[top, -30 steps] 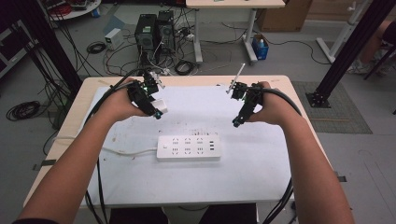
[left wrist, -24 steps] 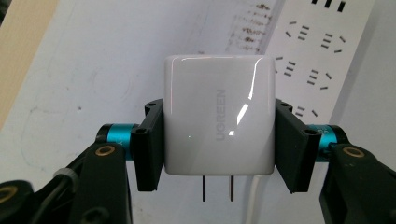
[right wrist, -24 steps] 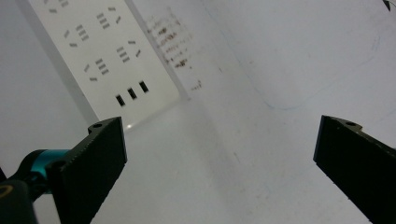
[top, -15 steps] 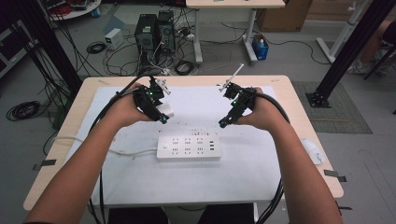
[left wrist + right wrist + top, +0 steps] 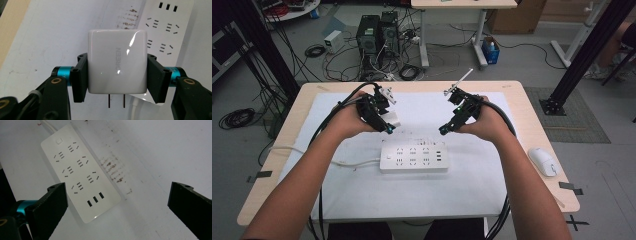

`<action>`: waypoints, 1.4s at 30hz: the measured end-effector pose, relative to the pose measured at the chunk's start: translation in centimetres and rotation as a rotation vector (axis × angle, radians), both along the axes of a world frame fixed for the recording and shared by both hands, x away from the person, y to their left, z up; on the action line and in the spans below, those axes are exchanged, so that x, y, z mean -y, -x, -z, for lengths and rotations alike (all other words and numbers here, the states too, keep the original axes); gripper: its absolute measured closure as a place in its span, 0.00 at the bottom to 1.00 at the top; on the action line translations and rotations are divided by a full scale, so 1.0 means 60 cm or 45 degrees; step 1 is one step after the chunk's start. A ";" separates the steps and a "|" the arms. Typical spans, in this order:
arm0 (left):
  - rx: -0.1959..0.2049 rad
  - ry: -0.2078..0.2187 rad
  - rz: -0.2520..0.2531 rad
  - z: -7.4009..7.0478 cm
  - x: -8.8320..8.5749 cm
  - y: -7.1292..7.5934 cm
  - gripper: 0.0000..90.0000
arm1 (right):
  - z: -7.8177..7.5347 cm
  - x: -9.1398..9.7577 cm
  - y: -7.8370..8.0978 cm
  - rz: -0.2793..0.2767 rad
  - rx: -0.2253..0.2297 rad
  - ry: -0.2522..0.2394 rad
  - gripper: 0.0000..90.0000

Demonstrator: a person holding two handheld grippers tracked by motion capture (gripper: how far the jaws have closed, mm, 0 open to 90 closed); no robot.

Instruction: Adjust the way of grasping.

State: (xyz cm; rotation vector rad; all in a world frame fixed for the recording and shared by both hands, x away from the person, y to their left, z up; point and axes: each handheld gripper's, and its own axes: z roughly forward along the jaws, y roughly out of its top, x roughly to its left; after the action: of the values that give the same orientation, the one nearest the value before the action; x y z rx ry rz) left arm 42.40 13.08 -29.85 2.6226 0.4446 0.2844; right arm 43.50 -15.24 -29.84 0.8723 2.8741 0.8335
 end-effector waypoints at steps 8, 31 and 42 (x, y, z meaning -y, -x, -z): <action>0.126 -0.007 0.091 0.014 0.015 0.016 0.47 | 0.011 -0.007 -0.002 0.061 -0.019 -0.031 0.03; 0.244 0.135 0.203 0.032 0.048 0.048 0.47 | 0.041 -0.045 -0.013 0.113 -0.229 -0.468 0.05; 0.277 0.163 0.231 0.029 0.057 0.057 0.47 | 0.056 -0.069 -0.017 0.112 -0.310 -0.537 0.16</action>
State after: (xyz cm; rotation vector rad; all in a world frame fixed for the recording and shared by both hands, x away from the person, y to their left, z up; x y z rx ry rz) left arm 39.00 9.64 -31.58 2.4519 0.1448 0.4591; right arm 44.51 -11.13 -33.19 1.2027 2.8724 1.4496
